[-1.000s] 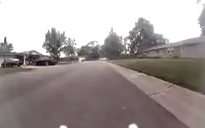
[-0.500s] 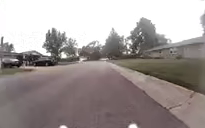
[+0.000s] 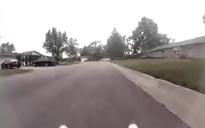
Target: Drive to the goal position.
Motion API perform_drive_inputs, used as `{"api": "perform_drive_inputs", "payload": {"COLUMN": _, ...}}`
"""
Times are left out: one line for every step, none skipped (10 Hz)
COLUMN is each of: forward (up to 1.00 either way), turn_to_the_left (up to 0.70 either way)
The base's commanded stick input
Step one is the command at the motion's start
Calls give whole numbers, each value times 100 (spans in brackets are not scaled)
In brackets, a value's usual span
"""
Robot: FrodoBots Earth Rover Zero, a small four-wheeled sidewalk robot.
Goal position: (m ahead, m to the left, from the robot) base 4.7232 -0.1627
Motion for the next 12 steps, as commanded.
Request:
{"api": "perform_drive_inputs", "payload": {"forward": 100, "turn_to_the_left": -14}}
{"api": "perform_drive_inputs", "payload": {"forward": 100, "turn_to_the_left": -35}}
{"api": "perform_drive_inputs", "payload": {"forward": 100, "turn_to_the_left": -38}}
{"api": "perform_drive_inputs", "payload": {"forward": 100, "turn_to_the_left": 0}}
{"api": "perform_drive_inputs", "payload": {"forward": 100, "turn_to_the_left": 0}}
{"api": "perform_drive_inputs", "payload": {"forward": 100, "turn_to_the_left": 0}}
{"api": "perform_drive_inputs", "payload": {"forward": 100, "turn_to_the_left": 0}}
{"api": "perform_drive_inputs", "payload": {"forward": 100, "turn_to_the_left": 0}}
{"api": "perform_drive_inputs", "payload": {"forward": 100, "turn_to_the_left": 0}}
{"api": "perform_drive_inputs", "payload": {"forward": 100, "turn_to_the_left": 0}}
{"api": "perform_drive_inputs", "payload": {"forward": 100, "turn_to_the_left": 0}}
{"api": "perform_drive_inputs", "payload": {"forward": 100, "turn_to_the_left": 0}}
